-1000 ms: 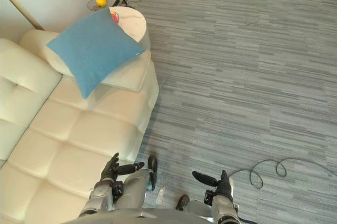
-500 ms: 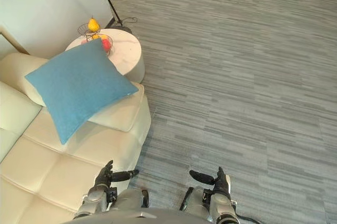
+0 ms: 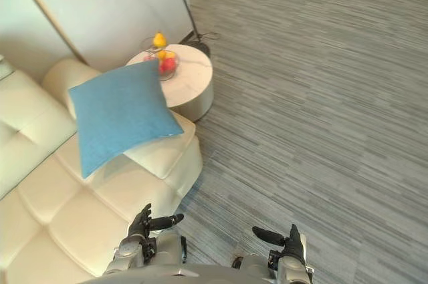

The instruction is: Pick up cushions and gather them together orderly.

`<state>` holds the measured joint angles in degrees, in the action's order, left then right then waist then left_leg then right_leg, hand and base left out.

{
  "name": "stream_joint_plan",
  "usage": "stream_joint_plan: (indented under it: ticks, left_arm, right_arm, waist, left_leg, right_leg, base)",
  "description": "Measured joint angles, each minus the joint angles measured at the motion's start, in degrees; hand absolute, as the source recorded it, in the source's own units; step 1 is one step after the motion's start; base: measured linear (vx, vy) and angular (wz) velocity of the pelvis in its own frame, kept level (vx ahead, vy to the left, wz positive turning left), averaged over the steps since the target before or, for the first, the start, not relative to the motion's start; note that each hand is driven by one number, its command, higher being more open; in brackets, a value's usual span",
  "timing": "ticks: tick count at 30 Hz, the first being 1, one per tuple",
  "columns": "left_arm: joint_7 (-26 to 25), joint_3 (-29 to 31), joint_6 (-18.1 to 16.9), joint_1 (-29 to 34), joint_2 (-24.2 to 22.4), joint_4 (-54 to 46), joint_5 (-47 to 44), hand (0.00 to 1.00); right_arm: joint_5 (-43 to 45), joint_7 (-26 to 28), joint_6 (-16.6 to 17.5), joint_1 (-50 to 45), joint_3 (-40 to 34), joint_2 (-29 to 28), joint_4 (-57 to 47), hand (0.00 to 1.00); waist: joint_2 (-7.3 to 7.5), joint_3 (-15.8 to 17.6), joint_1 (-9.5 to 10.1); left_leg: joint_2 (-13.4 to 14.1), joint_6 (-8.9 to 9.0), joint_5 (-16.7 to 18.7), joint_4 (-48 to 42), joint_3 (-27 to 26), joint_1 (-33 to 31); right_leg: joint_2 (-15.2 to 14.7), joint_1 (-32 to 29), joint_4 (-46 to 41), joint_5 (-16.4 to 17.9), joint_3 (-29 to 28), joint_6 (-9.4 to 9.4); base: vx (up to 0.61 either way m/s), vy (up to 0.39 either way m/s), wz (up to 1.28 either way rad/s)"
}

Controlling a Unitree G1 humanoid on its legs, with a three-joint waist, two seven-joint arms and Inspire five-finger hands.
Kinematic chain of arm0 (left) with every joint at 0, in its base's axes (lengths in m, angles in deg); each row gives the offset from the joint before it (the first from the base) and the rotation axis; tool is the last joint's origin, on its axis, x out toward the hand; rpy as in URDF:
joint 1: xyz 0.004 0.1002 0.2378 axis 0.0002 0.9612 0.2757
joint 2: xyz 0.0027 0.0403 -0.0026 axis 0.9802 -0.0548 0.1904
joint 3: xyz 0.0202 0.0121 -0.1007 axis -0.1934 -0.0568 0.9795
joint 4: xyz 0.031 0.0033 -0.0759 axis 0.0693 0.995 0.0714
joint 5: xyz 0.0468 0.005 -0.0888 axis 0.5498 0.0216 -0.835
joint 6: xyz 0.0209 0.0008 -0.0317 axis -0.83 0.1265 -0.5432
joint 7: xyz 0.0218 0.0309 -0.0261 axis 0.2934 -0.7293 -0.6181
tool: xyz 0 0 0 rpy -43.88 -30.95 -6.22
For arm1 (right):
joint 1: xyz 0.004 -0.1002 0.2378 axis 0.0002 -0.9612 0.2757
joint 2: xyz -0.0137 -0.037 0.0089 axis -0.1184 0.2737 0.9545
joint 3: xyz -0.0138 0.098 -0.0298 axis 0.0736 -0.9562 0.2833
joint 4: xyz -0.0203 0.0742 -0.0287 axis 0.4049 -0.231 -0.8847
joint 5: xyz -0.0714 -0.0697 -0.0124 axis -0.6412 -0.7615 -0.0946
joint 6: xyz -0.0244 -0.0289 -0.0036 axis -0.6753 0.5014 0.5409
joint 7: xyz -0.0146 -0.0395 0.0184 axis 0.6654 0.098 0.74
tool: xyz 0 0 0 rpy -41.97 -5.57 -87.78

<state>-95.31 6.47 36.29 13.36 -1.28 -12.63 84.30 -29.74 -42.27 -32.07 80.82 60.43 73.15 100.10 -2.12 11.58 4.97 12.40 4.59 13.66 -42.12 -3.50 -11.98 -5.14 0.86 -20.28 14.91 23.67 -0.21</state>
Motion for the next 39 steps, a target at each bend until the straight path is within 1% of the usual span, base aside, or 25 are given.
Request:
stream_joint_plan:
  ticks: [2,3,4,5,6,7,10,11,13,14,15,16,17,18,20,21,22,24,25,26,28,30,34,35,39]
  left_arm:
    - [0.0,-0.1,-0.4,-0.1,0.0,-0.4,0.0,1.0]
    - [0.0,-0.3,-0.4,-0.2,0.0,-0.4,0.0,1.0]
    - [0.0,-0.5,-0.4,-0.2,0.0,-0.3,0.0,1.0]
    - [0.0,-1.5,-0.4,-0.8,0.9,-0.2,0.1,1.0]
    - [-0.1,-1.5,-0.5,-0.8,1.4,-0.3,0.1,1.0]
    - [-0.1,-1.7,-0.4,-1.0,2.1,-0.1,0.1,1.0]
    - [-0.1,-1.8,-0.4,-1.0,2.4,0.3,0.1,1.0]
    - [-0.1,-1.7,-0.3,-0.8,2.5,0.5,0.1,1.0]
    - [0.0,-1.7,-0.4,-0.4,2.4,0.8,0.1,1.0]
    - [0.0,-1.7,-0.3,-0.3,2.5,1.2,0.1,1.0]
    - [0.1,-1.8,-0.3,-0.3,2.6,1.3,0.1,1.0]
    - [0.1,-1.7,-0.2,-0.4,3.0,1.4,0.0,1.0]
    - [0.1,-1.8,-0.2,-0.4,3.1,1.4,0.0,1.0]
    - [-0.1,-1.7,0.0,-0.1,3.3,1.4,0.0,1.0]
    - [-0.2,-1.7,0.0,0.3,3.7,1.4,0.1,1.0]
    - [-0.2,-1.7,0.0,0.6,3.6,1.4,0.0,1.0]
    - [-0.2,-1.7,0.0,0.6,3.5,1.4,0.0,1.0]
    - [-0.2,-1.3,0.0,0.3,3.2,1.4,0.0,1.0]
    - [-0.2,-1.3,0.0,0.3,3.2,1.4,0.0,1.0]
    - [-0.2,-1.3,0.0,0.5,3.2,1.5,0.1,1.0]
    - [0.0,-1.2,0.0,0.2,1.4,2.5,0.2,1.0]
    - [0.0,-1.2,0.0,0.6,1.0,2.5,0.2,1.0]
    - [-0.1,-0.7,0.0,0.9,1.2,2.3,0.0,1.0]
    - [-0.2,0.2,0.0,1.2,1.2,2.0,-0.3,1.0]
    - [-0.3,0.5,0.1,2.7,1.4,-1.4,-2.3,1.0]
  right_arm:
    - [0.0,0.0,0.0,0.4,0.0,0.0,0.1,1.0]
    - [0.1,-0.1,0.1,0.4,-0.2,0.2,0.1,1.0]
    - [0.1,-0.1,0.1,0.4,-0.3,0.2,0.1,1.0]
    - [0.1,-0.2,-0.1,0.5,-1.2,-1.0,0.4,1.0]
    - [0.1,-0.2,-0.1,0.4,-1.4,-1.5,0.4,1.0]
    - [0.1,-0.2,-0.1,0.8,-2.0,-1.9,0.7,1.0]
    - [0.1,-0.2,-0.1,1.6,-2.1,-2.0,1.6,1.0]
    - [0.1,-0.2,0.1,1.7,-2.1,-2.0,1.6,1.0]
    - [0.0,-0.2,0.1,1.8,-2.1,-2.0,1.8,1.0]
    - [0.0,-0.1,0.1,1.5,-2.0,-2.1,1.9,1.0]
    - [0.0,0.0,0.0,1.5,-1.8,-2.0,1.9,1.0]
    - [0.0,0.2,0.0,1.6,-1.3,-2.1,2.3,1.0]
    - [0.0,0.2,0.0,1.5,-1.3,-2.1,2.4,1.0]
    - [0.0,0.4,0.0,1.4,-0.9,-2.3,2.5,1.0]
    - [0.0,0.4,0.0,1.4,0.2,-2.3,2.4,1.0]
    - [0.0,0.6,0.1,1.4,0.2,-2.5,2.3,1.0]
    - [0.0,0.7,0.2,1.4,0.2,-2.5,2.2,1.0]
    - [0.0,0.8,0.2,1.0,0.1,-2.5,2.0,1.0]
    - [0.0,0.8,0.3,0.9,0.1,-2.6,1.9,1.0]
    - [0.1,0.9,0.4,0.0,0.0,-2.7,1.6,1.0]
    - [0.1,1.0,0.4,-0.7,-2.2,-2.5,0.0,1.0]
    - [0.0,1.0,0.3,-0.7,-2.2,-2.5,-1.6,1.0]
    - [0.0,0.8,0.3,-2.3,-2.1,-3.2,-5.2,1.0]
    - [0.0,0.8,0.3,-2.8,-2.1,-3.3,-7.7,1.0]
    - [-0.1,0.1,0.5,-4.1,-2.1,-2.9,-16.6,1.0]
  waist:
    - [0.0,0.0,0.24]
    - [-0.07,0.0,0.26]
    - [-0.34,-0.2,0.28]
    - [1.01,-0.3,0.49]
    - [2.0,-0.5,0.69]
    - [3.13,-0.7,0.73]
    - [4.05,-1.1,0.82]
    - [4.41,-1.4,0.87]
    - [3.99,-1.8,0.89]
    - [4.14,-2.1,0.81]
    - [4.28,-2.0,0.7]
    - [4.72,-1.7,0.43]
    - [4.62,-1.6,0.39]
    - [4.54,-1.5,0.28]
    - [4.31,-1.4,0.12]
    - [4.11,-1.6,-0.39]
    - [4.09,-1.6,-0.59]
    - [4.3,-1.8,-0.87]
    - [4.45,-1.8,-0.9]
    - [5.39,-2.4,-0.87]
    - [3.11,-3.2,-0.68]
    - [2.03,-3.7,-0.71]
    - [2.48,-4.1,-0.72]
    - [2.95,-4.6,-0.75]
    - [3.56,-4.9,-0.95]
  left_leg:
    - [-1.4,-0.91,-0.1,5.0,-4.3,-2.5]
    - [-2.0,-2.92,-3.3,12.0,-8.1,-3.2]
    - [-2.1,-3.56,-6.6,15.8,-10.4,-3.5]
    - [-4.0,-4.55,-8.3,19.6,-13.1,-3.3]
    - [-4.9,-4.71,-9.1,21.1,-14.4,-3.4]
    - [-6.4,-5.58,-9.8,22.7,-16.3,-3.1]
    - [-8.7,-5.95,-9.8,23.2,-14.9,-1.9]
    - [-9.6,-6.29,-9.6,23.7,-14.7,-0.7]
    - [-10.1,-7.47,-8.8,24.2,-14.0,1.0]
    - [-10.8,-8.27,-7.5,24.9,-12.5,2.5]
    - [-11.2,-8.73,-6.2,25.5,-11.2,3.5]
    - [-11.6,-8.99,-5.6,25.4,-9.8,4.2]
    - [-11.7,-8.99,-5.6,25.3,-9.5,4.4]
    - [-11.7,-8.92,-5.0,25.1,-7.1,6.0]
    - [-11.7,-8.64,-4.7,25.5,-4.6,7.8]
    - [-11.8,-8.4,-4.7,25.7,-2.6,8.2]
    - [-11.8,-8.19,-4.6,25.7,-1.4,8.1]
    - [-12.1,-6.29,-4.0,24.6,2.4,7.5]
    - [-12.2,-6.14,-3.9,24.4,2.8,7.2]
    - [-12.9,-5.11,-3.2,23.6,4.0,6.8]
    - [-11.0,-3.58,-3.1,24.4,5.4,7.0]
    - [-9.6,-2.64,-3.3,25.6,5.6,7.2]
    - [-8.5,-1.22,-4.1,29.1,6.3,9.9]
    - [-8.5,-0.93,-4.5,30.1,6.3,10.0]
    - [-9.0,-0.74,-4.9,31.1,6.0,11.3]
  right_leg:
    - [-0.5,1.5,2.3,-0.3,3.0,0.59]
    - [-0.7,2.2,3.3,-0.4,5.2,0.98]
    - [-0.6,2.6,3.7,-0.4,6.4,1.63]
    - [-1.8,3.5,5.3,-1.0,9.0,3.27]
    - [-2.3,3.6,6.4,-1.3,9.9,3.82]
    - [-2.8,5.0,8.9,-2.1,12.5,5.11]
    - [-3.8,7.8,9.9,-3.3,13.2,6.33]
    - [-4.8,8.4,7.9,-3.4,13.1,6.59]
    - [-6.9,7.1,-0.6,-3.4,13.0,6.59]
    - [-10.1,4.4,-11.7,-3.9,12.2,6.45]
    - [-11.9,2.4,-18.5,-5.2,10.9,5.87]
    - [-13.4,-0.6,-25.6,-6.0,7.7,5.37]
    - [-13.5,-1.2,-26.5,-5.6,6.9,5.42]
    - [-13.3,-3.5,-28.9,-2.4,4.3,5.01]
    - [-11.2,-6.2,-25.5,-0.7,1.2,4.22]
    - [-8.7,-7.9,-19.9,-0.4,-2.3,4.32]
    - [-7.2,-8.5,-16.3,-0.4,-4.9,4.32]
    - [-2.9,-9.9,-4.1,-1.7,-13.9,4.42]
    - [-2.7,-9.8,-2.9,-2.3,-14.5,4.49]
    - [-2.9,-9.4,-1.2,-7.2,-15.0,3.35]
    - [-1.4,-8.0,0.5,-6.6,-12.0,2.67]
    - [-0.1,-7.1,2.2,-6.8,-11.0,2.44]
    - [1.1,-3.6,5.8,-6.9,-9.0,2.21]
    - [1.1,-3.5,6.6,-7.1,-8.9,2.24]
    - [1.1,-0.6,11.4,-8.9,-8.4,2.73]
  base:
    - [0.14,0.027,0.78]
    - [0.13,0.076,0.72]
    - [0.2,0.104,1.12]
    - [0.23,0.092,0.92]
    - [0.35,0.092,1.18]
    - [0.25,0.052,0.77]
    - [0.2,0.063,0.62]
    - [0.2,0.122,0.55]
    - [0.2,0.145,0.59]
    - [0.19,0.122,0.68]
    - [0.14,0.078,0.81]
    - [0.16,0.042,0.52]
    - [0.13,-0.012,0.73]
    - [0.15,-0.034,0.68]
    - [0.11,-0.058,0.79]
    - [0.08,-0.097,0.77]
    - [0.1,-0.159,0.91]
    - [0.11,-0.228,0.83]
    - [0.12,-0.258,0.68]
    - [0.13,-0.269,0.54]
    - [0.14,-0.241,0.45]
    - [0.12,-0.184,0.14]
    - [0.12,-0.117,0.19]
    - [0.11,-0.022,0.09]
    - [0.1,0.05,0.07]
